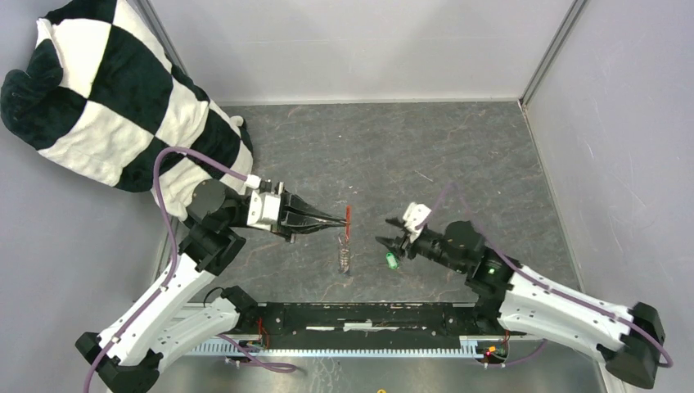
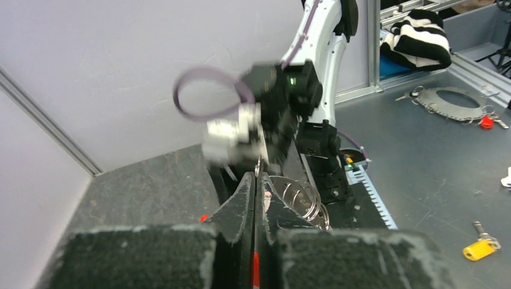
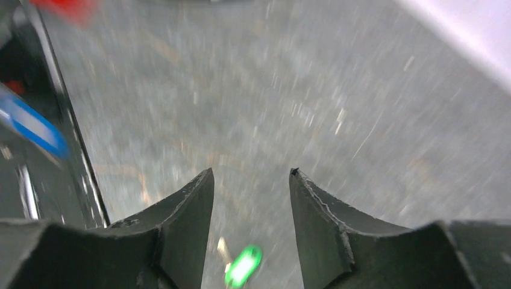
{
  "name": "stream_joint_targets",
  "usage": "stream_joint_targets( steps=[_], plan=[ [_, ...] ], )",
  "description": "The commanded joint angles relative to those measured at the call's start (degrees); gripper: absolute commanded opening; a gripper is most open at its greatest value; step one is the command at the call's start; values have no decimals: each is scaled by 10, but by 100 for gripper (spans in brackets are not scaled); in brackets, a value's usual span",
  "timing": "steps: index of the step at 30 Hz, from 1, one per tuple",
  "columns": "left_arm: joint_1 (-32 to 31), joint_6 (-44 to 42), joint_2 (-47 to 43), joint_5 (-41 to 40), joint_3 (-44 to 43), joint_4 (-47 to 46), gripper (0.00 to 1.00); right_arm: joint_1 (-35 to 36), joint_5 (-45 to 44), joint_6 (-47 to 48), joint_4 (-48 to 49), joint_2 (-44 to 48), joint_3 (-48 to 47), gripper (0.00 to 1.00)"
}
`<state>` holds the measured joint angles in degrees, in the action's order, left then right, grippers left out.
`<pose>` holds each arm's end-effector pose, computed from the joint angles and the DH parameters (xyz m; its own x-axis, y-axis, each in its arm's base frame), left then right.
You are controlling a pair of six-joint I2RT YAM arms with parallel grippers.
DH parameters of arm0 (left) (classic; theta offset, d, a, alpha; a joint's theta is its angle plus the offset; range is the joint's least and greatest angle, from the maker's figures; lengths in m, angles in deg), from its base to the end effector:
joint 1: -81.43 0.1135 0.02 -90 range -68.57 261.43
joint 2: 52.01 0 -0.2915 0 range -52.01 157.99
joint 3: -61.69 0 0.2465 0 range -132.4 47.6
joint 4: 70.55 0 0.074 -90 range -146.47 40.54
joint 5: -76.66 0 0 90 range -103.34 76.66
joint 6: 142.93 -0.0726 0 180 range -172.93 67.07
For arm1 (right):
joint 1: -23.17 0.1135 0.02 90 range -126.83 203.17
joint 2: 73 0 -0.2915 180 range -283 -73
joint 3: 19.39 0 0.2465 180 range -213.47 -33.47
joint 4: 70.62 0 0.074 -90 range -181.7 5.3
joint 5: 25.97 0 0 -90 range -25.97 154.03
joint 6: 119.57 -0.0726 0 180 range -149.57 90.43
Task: Put the keys on the keyring
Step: Place the key at the center of the board, then adjust the keyring.
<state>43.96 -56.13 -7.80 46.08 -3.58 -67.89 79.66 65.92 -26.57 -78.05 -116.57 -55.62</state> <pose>0.0781 -0.1386 0.4404 0.3036 -0.1969 -0.9322 0.9424 -0.0823 0.3243 0.1057 0.1639 0.2456 -0.0960 -0.2398 -0.9661 -0.8571 0.5133 -0.0422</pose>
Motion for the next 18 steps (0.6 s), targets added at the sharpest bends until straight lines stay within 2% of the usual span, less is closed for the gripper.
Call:
stream_joint_targets(
  steps=[1, 9, 18],
  plan=[
    [-1, 90, 10, -11, 3, -39, 2, -2, 25, 59, 45, 67, -111, 57],
    [-1, 145, 28, -42, 10, -69, 2, -2, 227, 74, 117, 17, -225, 55],
    [-2, 145, 37, -36, -3, -79, 2, -3, 300, 35, 161, -29, -252, 51]
  ],
)
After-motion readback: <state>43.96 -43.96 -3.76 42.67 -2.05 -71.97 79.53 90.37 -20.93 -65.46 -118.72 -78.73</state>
